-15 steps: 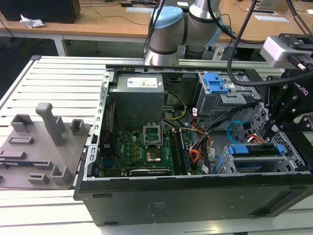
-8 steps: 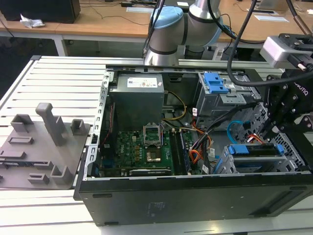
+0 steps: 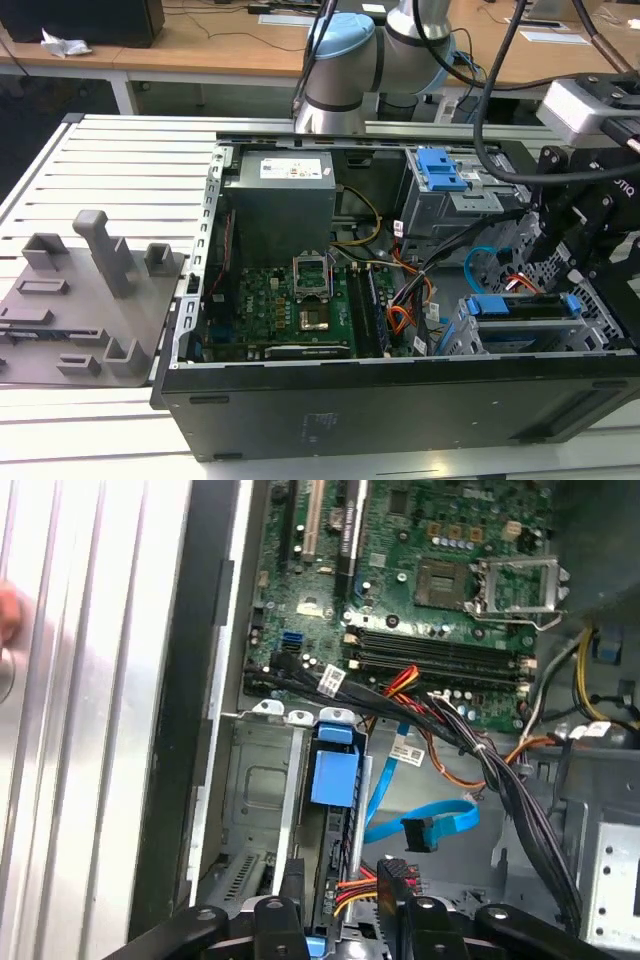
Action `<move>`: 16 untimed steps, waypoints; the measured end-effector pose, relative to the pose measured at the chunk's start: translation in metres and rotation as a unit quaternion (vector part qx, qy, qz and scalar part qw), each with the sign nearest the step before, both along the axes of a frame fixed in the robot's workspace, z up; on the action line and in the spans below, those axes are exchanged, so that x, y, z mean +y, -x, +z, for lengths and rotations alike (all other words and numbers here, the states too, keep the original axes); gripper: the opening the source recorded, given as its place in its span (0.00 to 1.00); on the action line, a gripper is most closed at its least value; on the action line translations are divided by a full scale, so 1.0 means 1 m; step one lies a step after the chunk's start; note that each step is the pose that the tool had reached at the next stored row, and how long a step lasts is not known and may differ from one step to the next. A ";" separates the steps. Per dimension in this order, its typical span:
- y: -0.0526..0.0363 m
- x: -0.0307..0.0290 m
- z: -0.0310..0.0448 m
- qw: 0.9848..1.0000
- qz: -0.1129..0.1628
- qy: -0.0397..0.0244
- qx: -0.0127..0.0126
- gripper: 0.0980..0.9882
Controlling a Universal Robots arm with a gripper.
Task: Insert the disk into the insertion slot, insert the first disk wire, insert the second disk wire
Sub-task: 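Insert the second disk wire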
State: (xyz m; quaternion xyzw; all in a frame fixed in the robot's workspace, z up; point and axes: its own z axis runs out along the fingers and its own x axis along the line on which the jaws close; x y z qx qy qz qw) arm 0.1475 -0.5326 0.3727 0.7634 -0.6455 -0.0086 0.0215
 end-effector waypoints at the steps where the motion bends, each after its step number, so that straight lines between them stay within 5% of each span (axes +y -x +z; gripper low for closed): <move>1: 0.0000 0.0000 0.0000 1.000 0.017 0.000 0.000 0.37; 5: -0.0001 0.0052 0.0000 1.000 0.024 0.000 0.000 0.37; 9: 0.0040 0.0244 -0.0009 1.000 0.024 0.000 0.000 0.37; 11: 0.0160 0.0244 -0.0032 1.000 0.024 0.001 0.000 0.37; 16: 0.0215 0.0266 -0.0089 0.999 0.030 0.009 0.000 0.37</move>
